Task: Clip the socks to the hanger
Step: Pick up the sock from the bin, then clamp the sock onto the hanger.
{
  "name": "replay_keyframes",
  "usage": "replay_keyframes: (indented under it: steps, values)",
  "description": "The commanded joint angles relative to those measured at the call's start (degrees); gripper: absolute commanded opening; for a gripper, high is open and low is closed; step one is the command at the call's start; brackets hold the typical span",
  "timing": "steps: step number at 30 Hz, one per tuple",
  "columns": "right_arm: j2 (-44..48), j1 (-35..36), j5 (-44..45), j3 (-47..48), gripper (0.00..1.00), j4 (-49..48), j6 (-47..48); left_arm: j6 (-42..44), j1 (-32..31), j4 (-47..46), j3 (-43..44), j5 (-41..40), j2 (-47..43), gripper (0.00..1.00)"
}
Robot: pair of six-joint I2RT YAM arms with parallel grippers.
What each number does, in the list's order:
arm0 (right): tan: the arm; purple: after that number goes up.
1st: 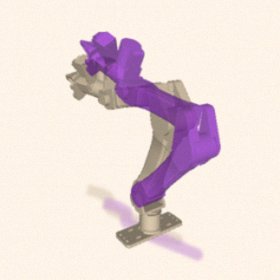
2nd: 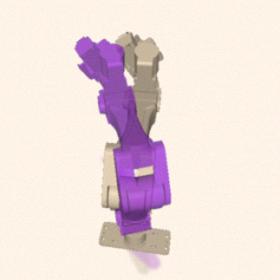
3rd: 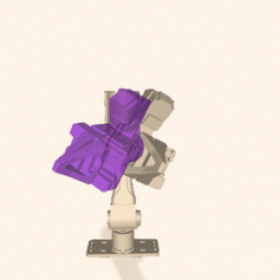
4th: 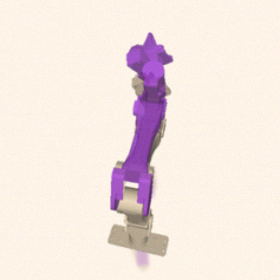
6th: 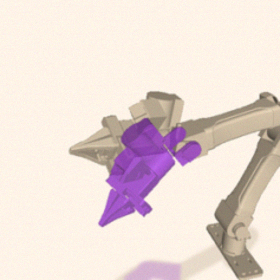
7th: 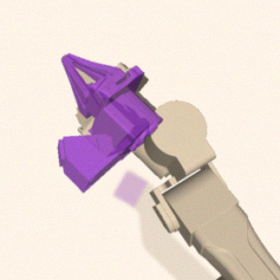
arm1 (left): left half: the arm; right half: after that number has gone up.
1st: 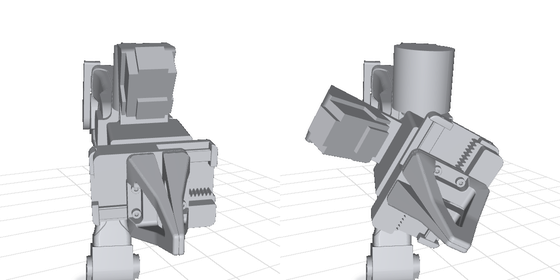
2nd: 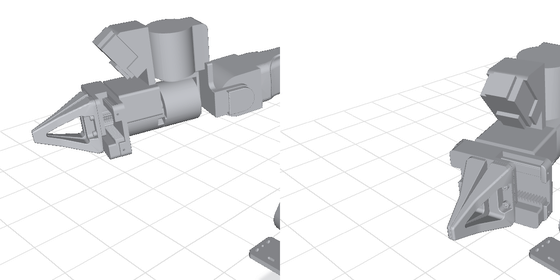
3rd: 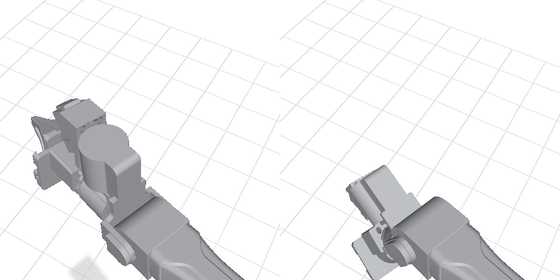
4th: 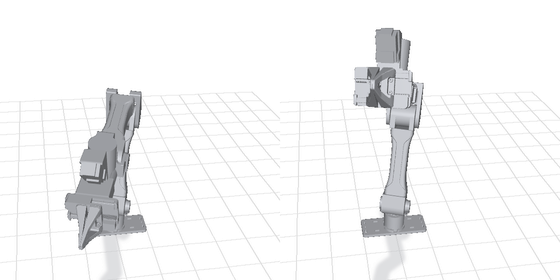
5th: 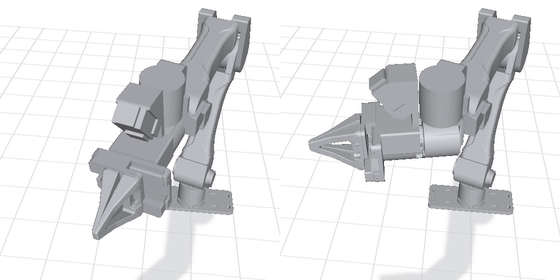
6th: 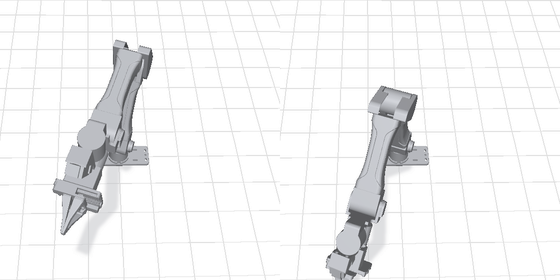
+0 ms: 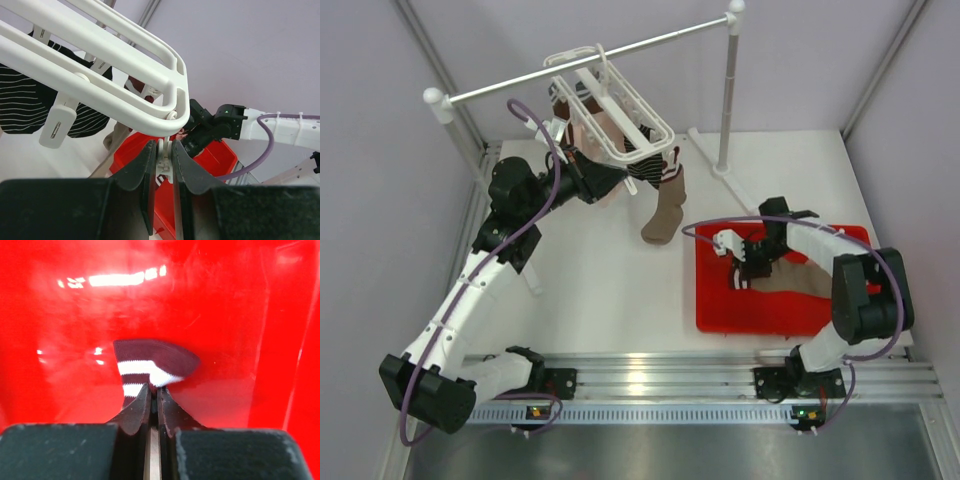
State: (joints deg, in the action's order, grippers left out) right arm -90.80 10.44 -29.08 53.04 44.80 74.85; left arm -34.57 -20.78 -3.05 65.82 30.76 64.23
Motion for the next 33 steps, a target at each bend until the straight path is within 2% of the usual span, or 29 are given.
replay_keyframes:
  steps: [1, 6, 9, 10, 12, 13, 15, 16, 18, 24, 28, 33]
  values:
    - [7.03, 0.38, -7.20, 4.78, 0.00, 5.28, -5.22, 0.29, 0.12, -1.96, -0.61, 0.17, -1.38, 0.00]
    - [15.02, 1.07, -18.18, 14.19, 0.00, 8.47, -15.50, -0.06, 0.12, -2.22, -0.78, 0.26, -1.30, 0.00]
    - [17.93, 4.14, -21.70, 18.15, 0.00, 6.10, -24.29, -0.41, 0.03, -2.58, -0.78, 0.26, -1.12, 0.00]
    - [18.64, 5.02, -22.42, 18.85, 0.00, 4.70, -29.97, -0.59, 0.12, -2.66, -0.87, 0.35, -0.95, 0.00]
    - [19.78, 7.65, -24.34, 20.35, 0.00, -1.88, -36.93, -0.76, 0.03, -2.84, -0.78, 0.26, -0.86, 0.00]
    - [20.14, 8.45, -24.88, 20.53, 0.00, -5.21, -44.62, -0.68, 0.03, -2.84, -0.78, 0.17, -0.77, 0.00]
    - [20.84, 10.90, -26.28, 20.62, 0.00, -14.59, -52.14, -0.59, 0.12, -2.93, -0.61, 0.26, -0.95, 0.00]
    - [20.84, 11.88, -26.20, 20.53, 0.00, -17.61, -59.22, -0.59, 0.03, -3.01, -0.52, 0.17, -0.95, 0.00]
    - [20.67, 14.42, -24.89, 20.35, 0.00, -25.50, -64.80, -0.42, 0.12, -2.93, -0.43, 0.35, -0.94, 0.00]
    - [18.21, 19.26, -20.85, 18.51, 0.00, -39.77, -82.54, -0.15, 0.12, -2.40, 0.01, 0.35, -0.77, 0.00]
    - [15.66, 21.81, -18.47, 17.72, 0.00, -49.53, -88.03, -0.50, 0.12, -2.58, -0.08, 0.44, -0.59, 0.00]
    - [12.59, 23.58, -16.18, 17.80, 0.00, -52.00, -89.08, -0.85, 0.03, -2.84, 0.27, 0.70, -0.33, 0.00]
